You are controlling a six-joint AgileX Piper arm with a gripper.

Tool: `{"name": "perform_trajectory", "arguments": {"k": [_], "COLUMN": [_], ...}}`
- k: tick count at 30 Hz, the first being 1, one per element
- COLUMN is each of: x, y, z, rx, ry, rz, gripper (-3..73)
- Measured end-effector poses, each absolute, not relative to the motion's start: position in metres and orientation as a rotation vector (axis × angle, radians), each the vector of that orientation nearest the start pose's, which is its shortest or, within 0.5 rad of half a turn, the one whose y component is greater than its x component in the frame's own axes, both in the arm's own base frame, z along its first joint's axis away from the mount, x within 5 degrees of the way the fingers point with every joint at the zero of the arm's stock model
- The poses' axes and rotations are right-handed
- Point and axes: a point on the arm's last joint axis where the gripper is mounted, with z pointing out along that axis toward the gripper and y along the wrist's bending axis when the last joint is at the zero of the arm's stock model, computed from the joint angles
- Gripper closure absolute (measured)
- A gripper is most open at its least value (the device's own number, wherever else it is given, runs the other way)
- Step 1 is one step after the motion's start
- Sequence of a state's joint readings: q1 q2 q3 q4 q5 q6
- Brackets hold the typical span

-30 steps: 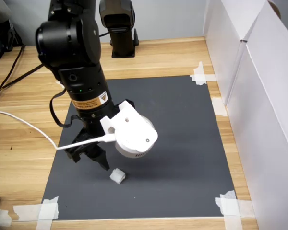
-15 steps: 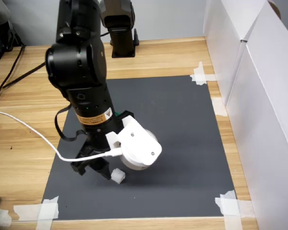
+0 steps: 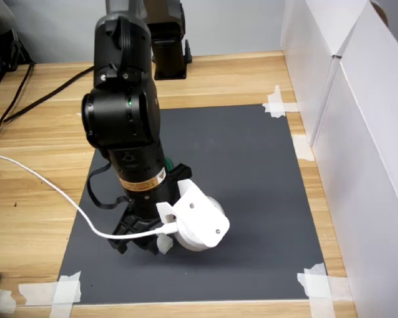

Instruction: Grasp a white terminal and put it in the green lid.

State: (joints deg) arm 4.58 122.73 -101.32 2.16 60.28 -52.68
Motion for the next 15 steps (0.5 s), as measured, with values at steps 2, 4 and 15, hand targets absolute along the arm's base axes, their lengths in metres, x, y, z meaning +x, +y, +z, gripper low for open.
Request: {"name": "perform_trajectory", "arguments": {"k": [2, 4, 15], "x": [0.4518, 0.4525, 0.4568], "y": [0.0388, 0.0387, 0.0391], "z": [0.1987, 0.1977, 0.1959], "rx": [-1.376, -1.374, -1.357], "ry": [2.575, 2.572, 2.546], "rz": [-0.095, -0.099, -0.117], "gripper": [7.3, 7.3, 7.3]}}
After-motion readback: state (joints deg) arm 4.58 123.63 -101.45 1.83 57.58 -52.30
